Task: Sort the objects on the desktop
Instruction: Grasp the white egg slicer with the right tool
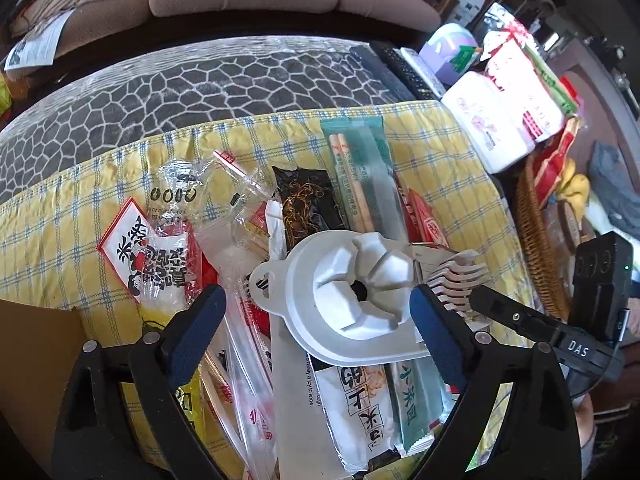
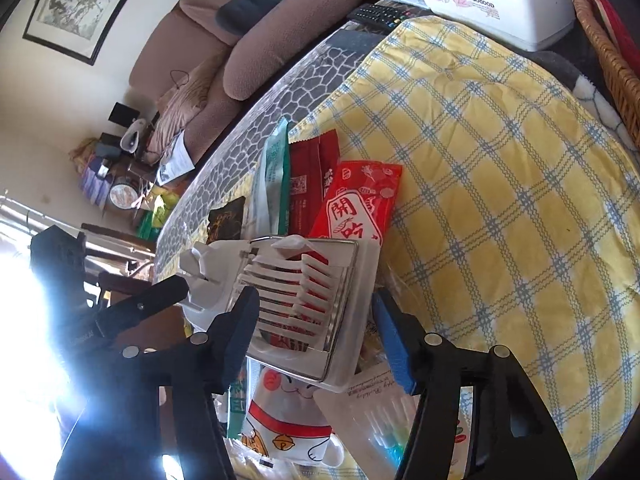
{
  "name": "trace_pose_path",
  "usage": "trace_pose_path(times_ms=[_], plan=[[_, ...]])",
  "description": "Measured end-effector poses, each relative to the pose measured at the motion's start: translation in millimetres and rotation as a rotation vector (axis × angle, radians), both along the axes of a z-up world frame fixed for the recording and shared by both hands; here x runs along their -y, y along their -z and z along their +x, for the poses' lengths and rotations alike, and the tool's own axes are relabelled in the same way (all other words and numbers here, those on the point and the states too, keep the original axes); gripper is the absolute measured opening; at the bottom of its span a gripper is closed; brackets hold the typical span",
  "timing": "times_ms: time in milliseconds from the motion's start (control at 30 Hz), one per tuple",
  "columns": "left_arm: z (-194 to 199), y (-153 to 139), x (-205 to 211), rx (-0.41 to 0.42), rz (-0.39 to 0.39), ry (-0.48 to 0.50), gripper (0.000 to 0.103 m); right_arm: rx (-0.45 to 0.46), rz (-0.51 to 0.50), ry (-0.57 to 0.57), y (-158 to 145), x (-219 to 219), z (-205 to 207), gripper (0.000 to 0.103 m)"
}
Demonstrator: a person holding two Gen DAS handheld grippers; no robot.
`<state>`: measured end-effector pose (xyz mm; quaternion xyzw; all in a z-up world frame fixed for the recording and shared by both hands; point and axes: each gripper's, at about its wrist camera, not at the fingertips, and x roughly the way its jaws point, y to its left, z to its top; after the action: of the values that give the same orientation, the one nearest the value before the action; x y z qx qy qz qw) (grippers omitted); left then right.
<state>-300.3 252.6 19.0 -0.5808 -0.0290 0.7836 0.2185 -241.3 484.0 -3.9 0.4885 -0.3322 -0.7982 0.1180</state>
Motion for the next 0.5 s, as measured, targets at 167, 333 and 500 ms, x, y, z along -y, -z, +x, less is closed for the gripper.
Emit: trace_pose_path(times_ms=[167,333,500], plan=[[0.7,-1.6,-9.4,-0.003,-0.001,0.058,0.063,-0.004,0.052,-0.009,-1.7,3.6,0.5,0.057],[4.4,-6.5,-21.9,0.000,-0.035,0.089,0.052,-0.017,0.098,-0.036,-14.1,7.4,-2.9,0.052],[-3.2,-8.9,-0.2,-0.058,-0.099,-0.038,0.084,0.009,0.183,-0.059,-11.7,12.2,-5.1,0.048]])
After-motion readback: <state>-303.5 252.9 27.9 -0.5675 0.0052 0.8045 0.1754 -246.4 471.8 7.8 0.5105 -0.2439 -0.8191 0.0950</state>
